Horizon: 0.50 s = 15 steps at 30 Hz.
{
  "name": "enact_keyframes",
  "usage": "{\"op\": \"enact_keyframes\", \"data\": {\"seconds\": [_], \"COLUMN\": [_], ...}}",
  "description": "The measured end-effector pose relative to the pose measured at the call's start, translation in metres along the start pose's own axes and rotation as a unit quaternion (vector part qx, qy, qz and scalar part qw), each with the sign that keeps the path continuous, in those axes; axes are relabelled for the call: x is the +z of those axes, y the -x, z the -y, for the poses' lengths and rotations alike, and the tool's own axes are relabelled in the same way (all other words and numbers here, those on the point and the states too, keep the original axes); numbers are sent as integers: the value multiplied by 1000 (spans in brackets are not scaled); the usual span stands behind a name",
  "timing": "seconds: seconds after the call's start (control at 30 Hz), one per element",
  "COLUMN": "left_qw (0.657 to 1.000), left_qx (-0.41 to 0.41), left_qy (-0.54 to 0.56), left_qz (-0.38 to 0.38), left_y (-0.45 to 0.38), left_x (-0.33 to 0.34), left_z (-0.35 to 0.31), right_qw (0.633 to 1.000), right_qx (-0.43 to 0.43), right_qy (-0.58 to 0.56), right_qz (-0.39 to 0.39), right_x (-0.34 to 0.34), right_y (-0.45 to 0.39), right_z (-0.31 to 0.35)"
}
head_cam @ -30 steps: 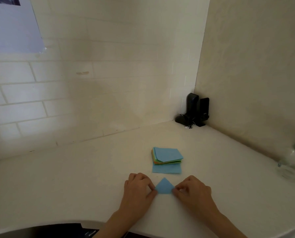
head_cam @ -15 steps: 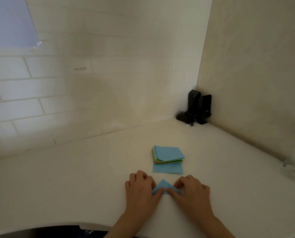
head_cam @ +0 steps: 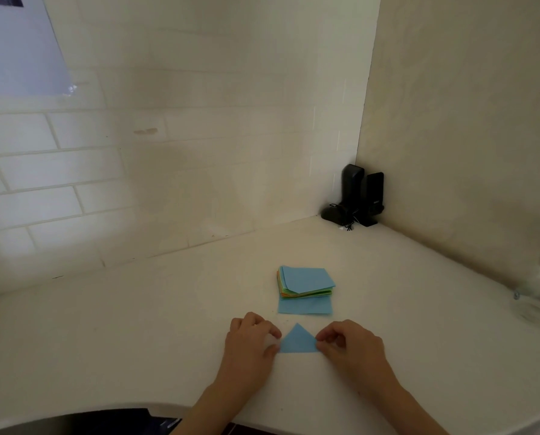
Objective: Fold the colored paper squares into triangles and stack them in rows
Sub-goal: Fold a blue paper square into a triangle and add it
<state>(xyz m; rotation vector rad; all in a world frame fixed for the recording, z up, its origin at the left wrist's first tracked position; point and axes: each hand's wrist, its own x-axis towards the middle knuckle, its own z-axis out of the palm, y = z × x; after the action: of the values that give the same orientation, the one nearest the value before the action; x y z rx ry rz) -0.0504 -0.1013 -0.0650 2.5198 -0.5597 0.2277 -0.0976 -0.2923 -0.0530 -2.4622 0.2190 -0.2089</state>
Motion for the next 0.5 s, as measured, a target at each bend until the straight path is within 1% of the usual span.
{"op": "enact_keyframes", "data": {"seconds": [0.1, 0.2, 0.27, 0.4, 0.5], "left_qw": [1000, 999, 998, 995, 993], "left_qx": [24, -6, -33, -82, -100], "left_qy": [-9, -40, -57, -25, 9], "left_qz": [3, 4, 20, 51, 63], "left_y": [3, 5, 3, -6, -9], "left_x": [2, 4, 4, 2, 0], "left_z": [-12, -27, -34, -36, -32], "right_qw": [1000, 999, 999, 999, 999], "right_qx": [-3, -16, -19, -17, -20], "right_qy": [8, 18, 21, 32, 30], "right_qz": [-12, -25, -30, -30, -35], "right_x": [5, 8, 10, 9, 9], "right_y": [1, 2, 3, 3, 3], "right_z": [-2, -4, -5, -5, -6]}}
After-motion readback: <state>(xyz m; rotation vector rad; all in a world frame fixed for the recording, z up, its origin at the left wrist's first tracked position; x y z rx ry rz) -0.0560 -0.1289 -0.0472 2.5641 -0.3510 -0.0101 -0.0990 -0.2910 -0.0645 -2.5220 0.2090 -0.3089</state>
